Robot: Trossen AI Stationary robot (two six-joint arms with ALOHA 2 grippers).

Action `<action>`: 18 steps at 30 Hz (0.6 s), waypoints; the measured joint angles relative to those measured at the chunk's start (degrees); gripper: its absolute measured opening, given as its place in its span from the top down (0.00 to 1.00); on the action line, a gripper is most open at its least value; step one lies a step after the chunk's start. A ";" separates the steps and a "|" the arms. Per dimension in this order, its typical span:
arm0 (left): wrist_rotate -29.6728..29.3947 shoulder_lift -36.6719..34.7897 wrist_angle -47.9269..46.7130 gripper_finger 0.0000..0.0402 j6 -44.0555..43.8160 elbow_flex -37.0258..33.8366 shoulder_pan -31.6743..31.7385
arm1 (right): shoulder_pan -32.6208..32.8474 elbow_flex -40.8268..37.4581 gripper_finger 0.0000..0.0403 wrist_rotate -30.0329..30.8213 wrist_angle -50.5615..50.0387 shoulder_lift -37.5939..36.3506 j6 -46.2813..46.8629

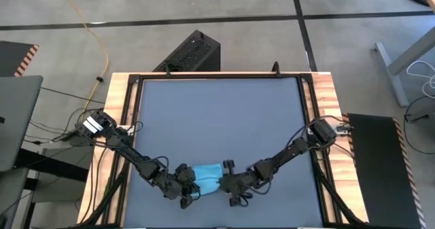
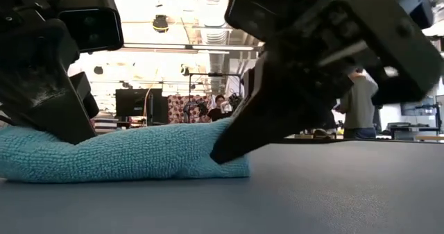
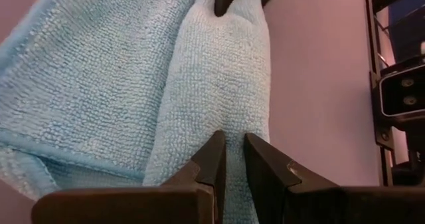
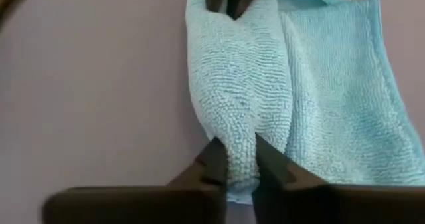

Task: Roll towel
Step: Roll the blue towel

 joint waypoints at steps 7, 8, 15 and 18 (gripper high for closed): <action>2.05 0.00 0.08 0.89 -1.75 0.00 0.00 | -1.88 0.00 0.92 -8.92 0.59 -0.77 11.83; 2.13 0.00 0.14 0.89 -1.88 0.00 -0.04 | -2.27 0.00 0.92 -10.34 0.72 -0.77 13.78; 3.63 -1.27 0.32 0.89 -2.83 0.00 -0.88 | -3.13 0.00 0.92 -15.55 1.28 -0.83 22.60; 5.93 -1.31 0.51 0.89 -4.65 0.00 -1.14 | -2.26 -0.02 0.92 -15.55 1.26 -1.12 26.00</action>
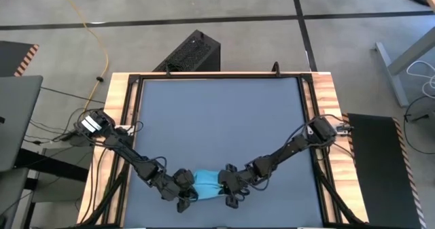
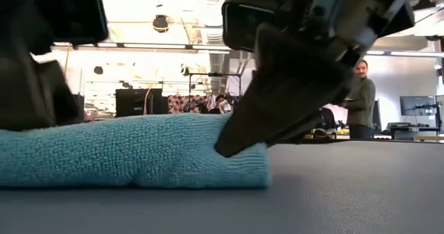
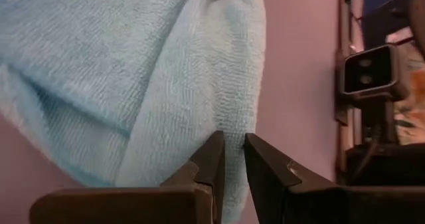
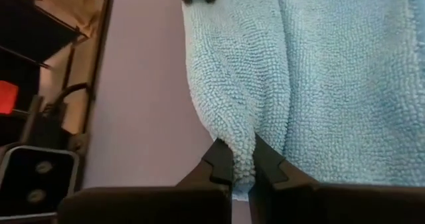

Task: Roll towel
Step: Roll the blue towel

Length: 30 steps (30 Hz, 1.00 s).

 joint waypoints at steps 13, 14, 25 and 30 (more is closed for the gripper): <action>-10.12 -5.05 4.09 0.89 2.47 -0.04 -3.15 | 4.06 -8.03 0.92 4.93 16.71 -0.11 13.72; -11.44 -5.80 4.00 0.89 3.28 -0.04 -3.32 | 4.37 -9.69 0.92 5.68 20.04 -0.11 14.94; -7.73 -6.25 2.61 0.89 8.42 -0.04 2.12 | 5.02 -13.16 0.92 7.87 27.78 -0.37 27.19; -4.59 -6.10 1.48 0.89 9.94 -0.04 4.29 | 5.38 -13.09 0.92 8.04 24.60 -0.48 32.89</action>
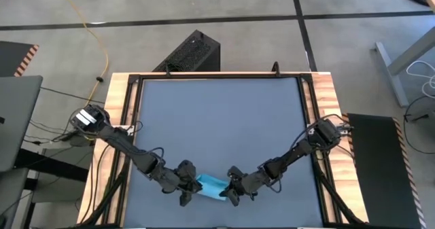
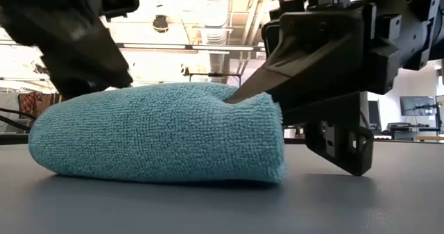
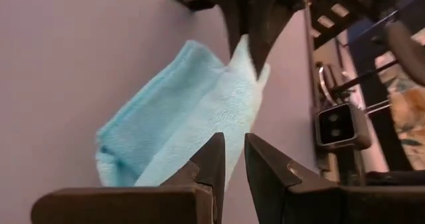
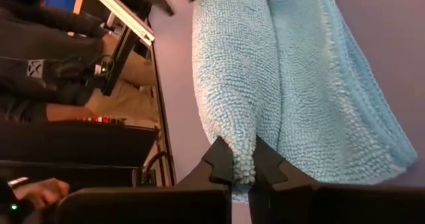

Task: Roll towel
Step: Roll the blue towel

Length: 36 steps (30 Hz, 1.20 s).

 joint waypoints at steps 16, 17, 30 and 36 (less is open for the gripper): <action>8.53 0.07 -2.58 0.89 8.91 0.04 10.09 | 0.82 -0.05 0.92 0.15 -1.48 0.15 2.82; 9.01 0.07 -2.60 0.89 9.28 0.04 10.26 | 0.82 -0.05 0.92 0.15 -1.48 0.16 2.81; 12.50 5.97 -2.50 0.89 8.79 0.07 11.19 | 0.36 -0.11 0.92 -0.29 -1.83 0.24 3.66; 12.71 6.51 -3.14 0.89 9.39 0.10 11.19 | 0.36 -0.14 0.91 -0.29 -1.95 0.24 4.76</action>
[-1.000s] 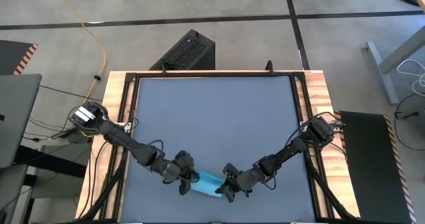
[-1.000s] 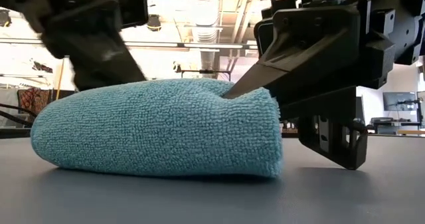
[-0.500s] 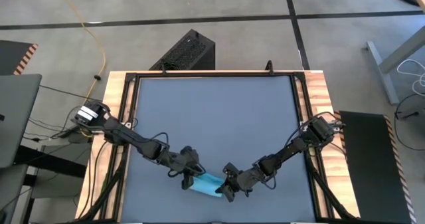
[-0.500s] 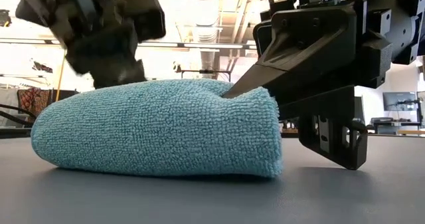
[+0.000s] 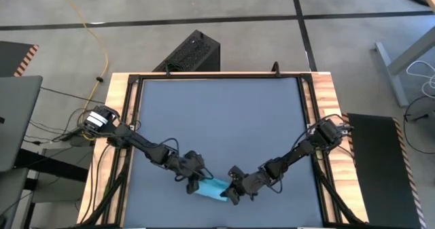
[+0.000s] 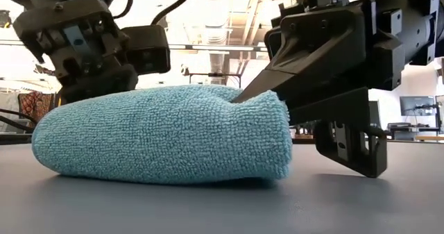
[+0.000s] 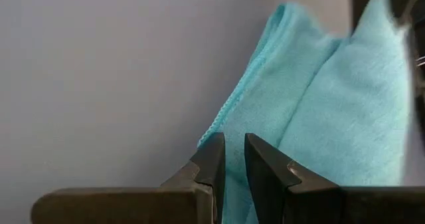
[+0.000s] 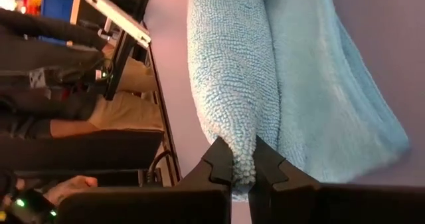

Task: Roll towel
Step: Roll the blue towel

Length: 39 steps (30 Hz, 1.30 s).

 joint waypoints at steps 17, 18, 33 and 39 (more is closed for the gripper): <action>-2.38 0.04 -10.72 1.00 -4.58 0.19 -0.07 | 0.24 0.00 0.91 -3.10 -3.45 -0.07 15.02; -2.36 0.03 -11.46 1.00 -4.79 0.20 -0.07 | 0.24 0.02 0.91 -3.21 -3.87 -0.09 15.43; -7.09 -1.00 -15.75 1.00 -10.71 0.07 -1.44 | 0.13 0.11 0.91 -3.30 -9.68 -0.20 22.84; -15.27 -6.43 -15.49 1.00 -6.36 -0.43 -3.08 | -0.41 0.23 0.91 -3.43 -10.56 -0.22 22.19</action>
